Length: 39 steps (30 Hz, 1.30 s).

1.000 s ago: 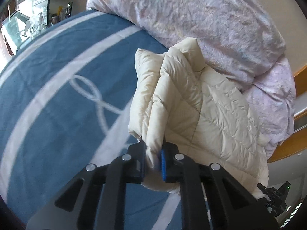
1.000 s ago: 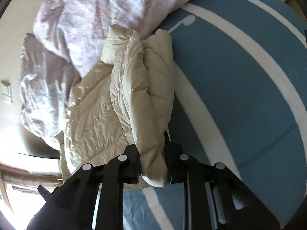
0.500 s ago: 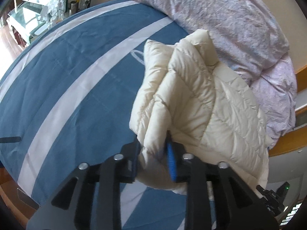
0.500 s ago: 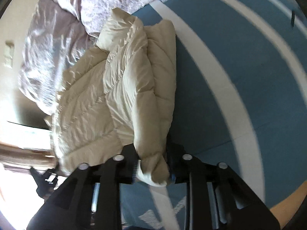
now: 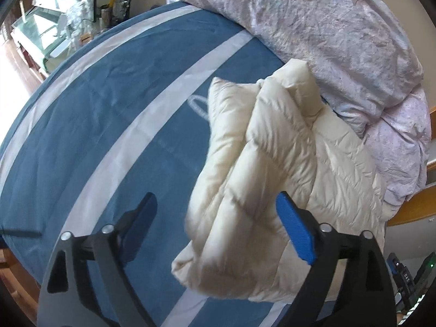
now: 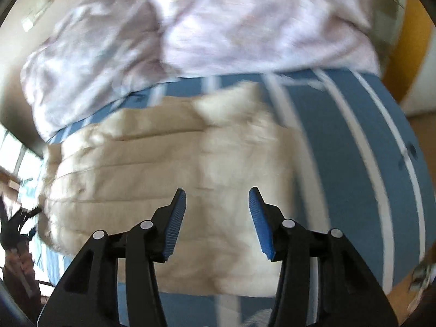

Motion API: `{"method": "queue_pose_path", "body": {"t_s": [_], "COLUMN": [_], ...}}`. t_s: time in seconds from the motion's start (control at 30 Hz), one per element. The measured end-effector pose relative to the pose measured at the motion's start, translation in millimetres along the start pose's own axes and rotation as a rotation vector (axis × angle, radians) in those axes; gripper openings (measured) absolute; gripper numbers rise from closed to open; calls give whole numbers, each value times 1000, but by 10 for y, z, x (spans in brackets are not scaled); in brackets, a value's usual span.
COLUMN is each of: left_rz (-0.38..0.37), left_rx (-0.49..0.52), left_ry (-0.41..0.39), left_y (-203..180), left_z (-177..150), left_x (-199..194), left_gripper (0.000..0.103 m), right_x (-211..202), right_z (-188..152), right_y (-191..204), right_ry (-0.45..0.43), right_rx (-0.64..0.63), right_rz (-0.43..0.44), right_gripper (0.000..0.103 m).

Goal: Fold large clothes
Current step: 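Open both grippers and release the folded jacket, then grasp the cream jacket bundle with the right gripper while the left gripper grasps it too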

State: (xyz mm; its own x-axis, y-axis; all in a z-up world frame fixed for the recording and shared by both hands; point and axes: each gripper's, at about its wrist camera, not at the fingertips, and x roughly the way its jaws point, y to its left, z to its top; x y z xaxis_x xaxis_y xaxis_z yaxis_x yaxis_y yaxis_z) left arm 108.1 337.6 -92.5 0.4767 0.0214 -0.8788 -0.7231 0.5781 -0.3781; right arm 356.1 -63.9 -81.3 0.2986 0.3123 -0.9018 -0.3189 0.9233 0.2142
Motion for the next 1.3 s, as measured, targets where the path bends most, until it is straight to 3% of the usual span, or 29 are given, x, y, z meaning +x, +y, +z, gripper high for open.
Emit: {"method": "queue_pose_path", "body": {"t_s": [0.13, 0.27, 0.47, 0.73, 1.13, 1.2, 1.27, 1.3], "left_rz": [19, 41, 64, 69, 15, -9, -52, -67], "left_rx": [42, 71, 104, 118, 95, 83, 66, 58], "left_ry": [8, 6, 21, 50, 97, 95, 98, 98], "left_y": [-75, -116, -137, -174, -192, -198, -208, -221], "left_z": [108, 187, 265, 332, 350, 334, 328, 327], "left_x": [47, 64, 114, 235, 459, 483, 498, 500], "left_gripper": [90, 90, 90, 91, 91, 85, 69, 66], "right_x": [153, 297, 429, 759, 882, 887, 892, 894], "right_z": [-138, -243, -220, -249, -270, -270, -275, -278], "right_y": [455, 773, 754, 810, 784, 771, 761, 759], "right_ry": [40, 62, 70, 142, 171, 172, 171, 170], "right_rx": [-110, -166, -121, -121, -98, -97, -96, -96], "right_rz": [59, 62, 57, 43, 66, 69, 71, 72], "right_gripper": [47, 42, 42, 42, 43, 43, 43, 43]}}
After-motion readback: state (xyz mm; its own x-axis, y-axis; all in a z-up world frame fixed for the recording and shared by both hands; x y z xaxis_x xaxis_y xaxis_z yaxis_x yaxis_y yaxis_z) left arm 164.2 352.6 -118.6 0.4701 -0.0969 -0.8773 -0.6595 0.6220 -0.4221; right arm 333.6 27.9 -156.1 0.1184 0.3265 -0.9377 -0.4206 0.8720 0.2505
